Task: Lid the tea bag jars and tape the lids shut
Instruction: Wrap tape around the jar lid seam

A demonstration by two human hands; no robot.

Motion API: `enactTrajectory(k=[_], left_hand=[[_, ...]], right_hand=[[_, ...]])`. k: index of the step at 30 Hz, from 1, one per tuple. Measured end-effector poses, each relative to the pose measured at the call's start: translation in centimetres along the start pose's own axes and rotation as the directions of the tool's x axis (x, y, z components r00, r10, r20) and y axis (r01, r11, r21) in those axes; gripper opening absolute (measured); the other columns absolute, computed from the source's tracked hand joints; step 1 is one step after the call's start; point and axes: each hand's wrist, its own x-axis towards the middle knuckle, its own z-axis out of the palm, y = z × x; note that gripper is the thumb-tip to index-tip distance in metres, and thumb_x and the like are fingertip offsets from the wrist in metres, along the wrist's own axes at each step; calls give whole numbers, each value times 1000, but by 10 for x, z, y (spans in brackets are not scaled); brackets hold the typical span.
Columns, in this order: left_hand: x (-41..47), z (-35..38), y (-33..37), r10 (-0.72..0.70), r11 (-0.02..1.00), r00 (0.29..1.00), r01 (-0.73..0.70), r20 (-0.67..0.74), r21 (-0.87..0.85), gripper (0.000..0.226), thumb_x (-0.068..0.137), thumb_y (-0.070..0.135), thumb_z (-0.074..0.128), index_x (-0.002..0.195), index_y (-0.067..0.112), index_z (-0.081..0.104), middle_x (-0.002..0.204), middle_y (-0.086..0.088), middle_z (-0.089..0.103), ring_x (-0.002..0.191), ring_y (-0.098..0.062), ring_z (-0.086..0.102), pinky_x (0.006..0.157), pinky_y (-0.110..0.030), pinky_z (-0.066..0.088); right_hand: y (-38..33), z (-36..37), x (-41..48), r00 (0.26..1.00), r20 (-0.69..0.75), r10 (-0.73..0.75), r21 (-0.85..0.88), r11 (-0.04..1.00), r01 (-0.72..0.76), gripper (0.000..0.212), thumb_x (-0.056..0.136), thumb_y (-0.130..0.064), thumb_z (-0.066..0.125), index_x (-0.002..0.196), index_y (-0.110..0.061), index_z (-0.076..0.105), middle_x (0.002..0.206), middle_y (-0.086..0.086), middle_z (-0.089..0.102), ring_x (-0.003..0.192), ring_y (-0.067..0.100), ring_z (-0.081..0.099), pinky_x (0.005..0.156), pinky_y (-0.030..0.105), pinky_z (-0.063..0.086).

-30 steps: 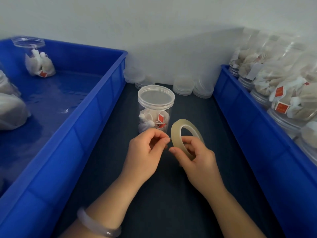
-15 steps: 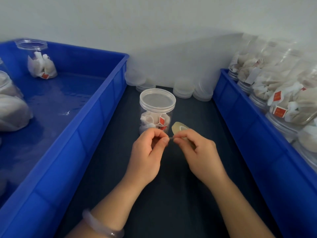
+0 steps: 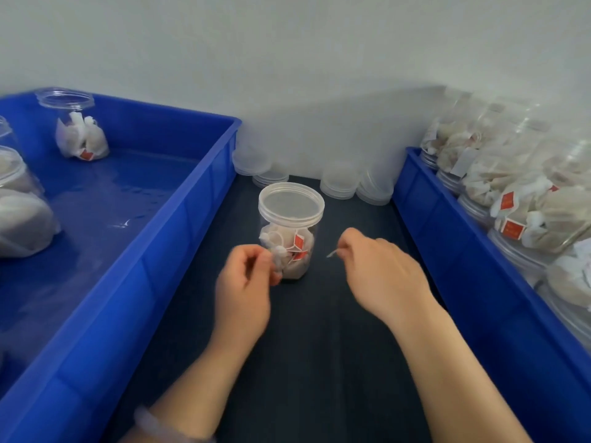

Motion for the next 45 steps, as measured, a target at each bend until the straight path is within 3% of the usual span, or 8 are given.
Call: enactTrajectory(k=[4,8,12,16,20,26,31,45], left_hand=[[11,-5,-2,-39,998,992,33,-120,-50,18,95,8,52,82,19,56,75,3,60,55,2,59,56,-8,46],[-1,3,0,40,999,999,-41,-29,-31,16,92,7,56,82,19,58,70,10,65,61,1,61,59,-9,46],[-1,2,11,269,961,962,-267,-35,73,9,88,23,63,90,28,56,87,18,62,84,-3,61,74,-12,45],[23,5,24,487,841,873,-474,18,261,47,72,44,70,111,25,53,121,5,49,117,-13,44,99,-16,34],[44,14,21,386,855,897,-435,213,282,80,51,57,81,117,51,37,150,-4,16,140,-14,21,103,0,16],[59,21,0,358,899,885,-413,299,145,95,42,59,84,121,33,38,134,14,37,130,-8,38,108,-26,35],[62,21,-5,411,888,856,-454,315,73,83,44,50,84,111,34,37,128,-1,45,123,-13,46,102,-27,39],[62,24,-6,427,872,866,-470,259,133,71,55,52,83,107,32,38,110,15,48,108,-3,51,89,-18,44]], right_hand=[[17,-10,11,997,16,77,147,986,-79,17,102,-31,38,106,-29,54,91,-5,58,80,14,53,64,33,43],[23,-16,26,990,46,133,378,915,-140,17,99,-31,46,101,-31,63,95,-9,59,78,15,61,71,34,48],[25,-13,30,974,-98,203,131,973,-189,19,99,-34,46,107,-31,63,103,2,41,62,16,48,53,29,32],[23,-12,31,997,-25,76,72,995,-74,24,99,-41,44,108,-32,65,109,1,53,78,20,57,60,30,40],[19,-18,30,996,84,-41,130,991,29,23,97,-42,47,104,-33,67,113,-3,58,97,20,58,81,40,50],[11,-21,28,982,126,-141,265,958,104,24,96,-44,46,95,-32,67,92,-11,56,90,14,55,84,42,48],[1,-14,32,984,37,-172,152,974,165,30,95,-50,41,95,-32,65,87,-9,49,86,17,52,66,35,39],[2,-9,33,972,-68,-223,94,969,229,30,97,-51,35,77,-33,48,77,-8,43,77,16,50,60,31,32]])
